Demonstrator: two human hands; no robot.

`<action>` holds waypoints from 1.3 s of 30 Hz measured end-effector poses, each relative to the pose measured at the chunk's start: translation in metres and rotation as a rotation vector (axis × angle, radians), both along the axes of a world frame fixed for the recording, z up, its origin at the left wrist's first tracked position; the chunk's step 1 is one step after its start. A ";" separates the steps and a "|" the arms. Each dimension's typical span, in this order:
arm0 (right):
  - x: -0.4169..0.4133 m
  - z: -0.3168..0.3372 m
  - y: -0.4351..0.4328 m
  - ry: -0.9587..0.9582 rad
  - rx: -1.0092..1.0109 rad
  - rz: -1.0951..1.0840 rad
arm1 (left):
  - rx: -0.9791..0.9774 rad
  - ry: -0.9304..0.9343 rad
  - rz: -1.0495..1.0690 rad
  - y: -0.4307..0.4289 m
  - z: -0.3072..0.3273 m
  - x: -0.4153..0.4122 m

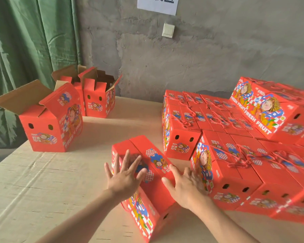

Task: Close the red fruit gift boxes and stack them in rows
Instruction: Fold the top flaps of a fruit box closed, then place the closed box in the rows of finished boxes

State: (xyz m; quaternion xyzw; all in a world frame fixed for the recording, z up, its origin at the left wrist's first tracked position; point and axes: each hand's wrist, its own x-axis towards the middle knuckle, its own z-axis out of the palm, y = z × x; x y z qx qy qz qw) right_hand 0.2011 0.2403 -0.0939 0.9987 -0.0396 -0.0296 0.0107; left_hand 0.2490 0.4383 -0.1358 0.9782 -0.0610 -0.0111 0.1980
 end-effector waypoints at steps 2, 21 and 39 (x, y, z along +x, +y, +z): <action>-0.019 -0.001 0.008 0.049 0.046 -0.028 | -0.045 0.048 0.036 -0.007 0.001 0.010; -0.022 -0.001 -0.008 0.202 1.377 -0.403 | -0.700 0.574 0.227 0.015 -0.007 -0.038; 0.021 0.077 0.041 -0.346 1.130 0.066 | -1.533 0.446 0.413 -0.004 0.046 -0.015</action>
